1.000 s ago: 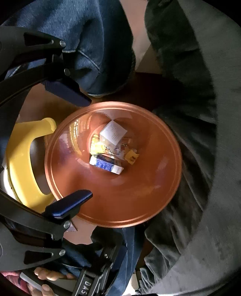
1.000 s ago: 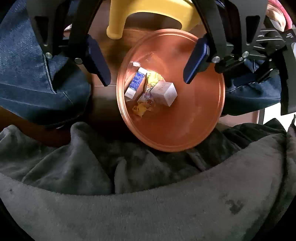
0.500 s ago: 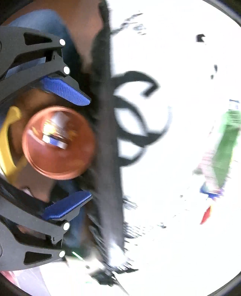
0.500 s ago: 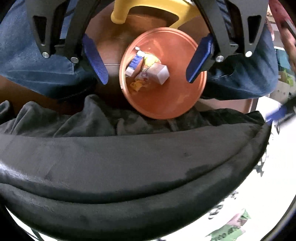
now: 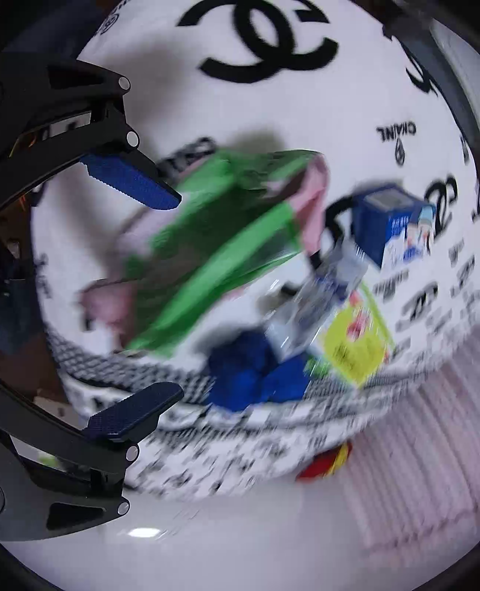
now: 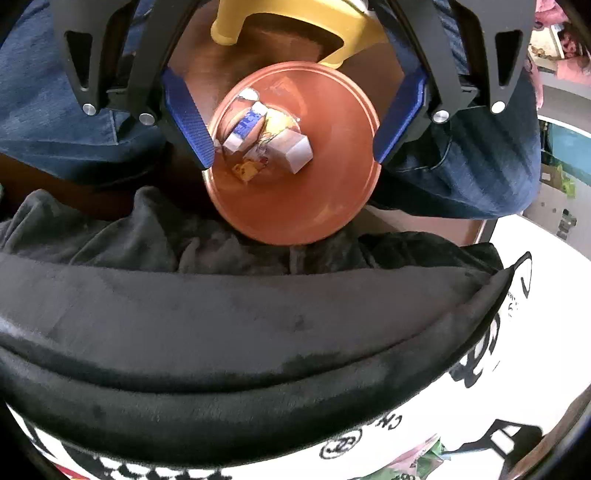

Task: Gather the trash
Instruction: 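Grasp the green-pink plastic bag on the bed with the left tool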

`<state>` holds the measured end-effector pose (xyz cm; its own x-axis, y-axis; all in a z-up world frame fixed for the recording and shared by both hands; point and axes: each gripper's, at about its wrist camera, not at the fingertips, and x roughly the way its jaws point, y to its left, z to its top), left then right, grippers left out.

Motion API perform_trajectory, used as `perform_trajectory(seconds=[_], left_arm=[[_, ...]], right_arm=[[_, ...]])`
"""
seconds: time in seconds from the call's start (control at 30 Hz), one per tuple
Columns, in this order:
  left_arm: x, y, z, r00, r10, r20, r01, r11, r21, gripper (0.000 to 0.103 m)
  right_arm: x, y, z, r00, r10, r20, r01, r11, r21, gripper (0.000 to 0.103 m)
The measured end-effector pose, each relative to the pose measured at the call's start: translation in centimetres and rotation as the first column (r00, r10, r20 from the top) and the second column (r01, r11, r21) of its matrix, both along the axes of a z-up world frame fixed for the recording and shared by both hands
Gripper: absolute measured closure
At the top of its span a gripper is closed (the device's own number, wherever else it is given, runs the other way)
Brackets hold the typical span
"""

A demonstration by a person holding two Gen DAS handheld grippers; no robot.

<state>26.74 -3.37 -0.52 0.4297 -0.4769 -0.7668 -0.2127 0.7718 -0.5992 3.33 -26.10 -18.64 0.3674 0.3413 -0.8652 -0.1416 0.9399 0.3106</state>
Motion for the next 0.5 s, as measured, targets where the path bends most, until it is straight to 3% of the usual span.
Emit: perform_trajectory(seconds=[0.13, 0.23, 0.33, 0.37, 0.4, 0.5], left_arm=[[3.0, -0.5, -2.3, 0.989, 0.069, -0.128, -0.064, 0.997, 0.047, 0.011], [3.7, -1.1, -2.7, 0.989, 0.071, -0.133, -0.059, 0.994, 0.091, 0.011], [3.1, -1.3, -2.3, 0.994, 0.062, -0.088, -0.053, 0.993, 0.103, 0.013], [2.9, -1.3, -2.2, 0.996, 0.054, -0.076, -0.044, 0.991, 0.128, 0.028], [2.8, -1.1, -2.1, 0.997, 0.049, -0.065, -0.039, 0.988, 0.152, 0.051], [2.4, -0.2, -2.4, 0.998, 0.029, -0.059, -0.024, 0.996, 0.081, 0.067]], right_arm=[[0.0, -0.3, -0.4, 1.0, 0.0, -0.008, 0.001, 1.0, 0.021, 0.017], [0.2, -0.7, -0.7, 1.0, -0.007, -0.018, 0.008, 0.999, 0.036, 0.017], [0.2, -0.8, -0.9, 1.0, -0.008, -0.023, 0.01, 0.999, 0.049, 0.017], [0.1, -0.8, -0.9, 1.0, -0.006, -0.021, 0.007, 0.999, 0.05, 0.017], [0.1, -0.8, -0.8, 1.0, -0.003, -0.017, 0.003, 0.999, 0.049, 0.017], [-0.1, -0.7, -0.6, 1.0, 0.0, -0.01, 0.0, 0.999, 0.047, 0.017]])
